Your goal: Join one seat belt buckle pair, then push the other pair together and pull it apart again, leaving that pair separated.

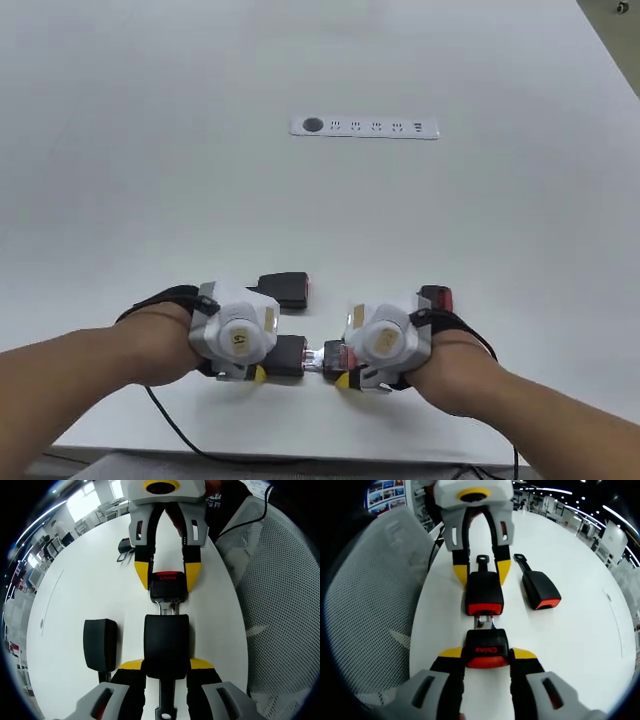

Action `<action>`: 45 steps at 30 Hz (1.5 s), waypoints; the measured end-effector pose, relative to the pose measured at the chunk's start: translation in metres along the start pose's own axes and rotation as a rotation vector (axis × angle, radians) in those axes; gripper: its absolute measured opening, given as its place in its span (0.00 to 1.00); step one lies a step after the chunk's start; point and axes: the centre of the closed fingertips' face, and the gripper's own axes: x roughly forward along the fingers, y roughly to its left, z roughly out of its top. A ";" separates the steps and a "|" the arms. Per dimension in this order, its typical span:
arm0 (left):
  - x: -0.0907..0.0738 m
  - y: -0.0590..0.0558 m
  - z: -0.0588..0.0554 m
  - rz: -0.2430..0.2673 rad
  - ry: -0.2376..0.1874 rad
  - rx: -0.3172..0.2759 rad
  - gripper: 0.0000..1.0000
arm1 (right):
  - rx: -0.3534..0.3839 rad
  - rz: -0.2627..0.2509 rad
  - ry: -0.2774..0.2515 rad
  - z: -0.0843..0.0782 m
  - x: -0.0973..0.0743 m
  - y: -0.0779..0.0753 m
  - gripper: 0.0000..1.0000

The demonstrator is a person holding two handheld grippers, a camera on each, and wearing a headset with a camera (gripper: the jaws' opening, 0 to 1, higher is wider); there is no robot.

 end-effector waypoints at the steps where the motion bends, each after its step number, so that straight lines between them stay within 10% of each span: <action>1: 0.000 0.000 0.000 0.000 -0.002 -0.006 0.32 | 0.008 0.000 0.002 0.001 0.001 -0.001 0.34; 45: -0.001 0.003 -0.003 0.009 -0.035 -0.022 0.31 | -0.002 -0.010 -0.022 0.015 0.012 -0.003 0.32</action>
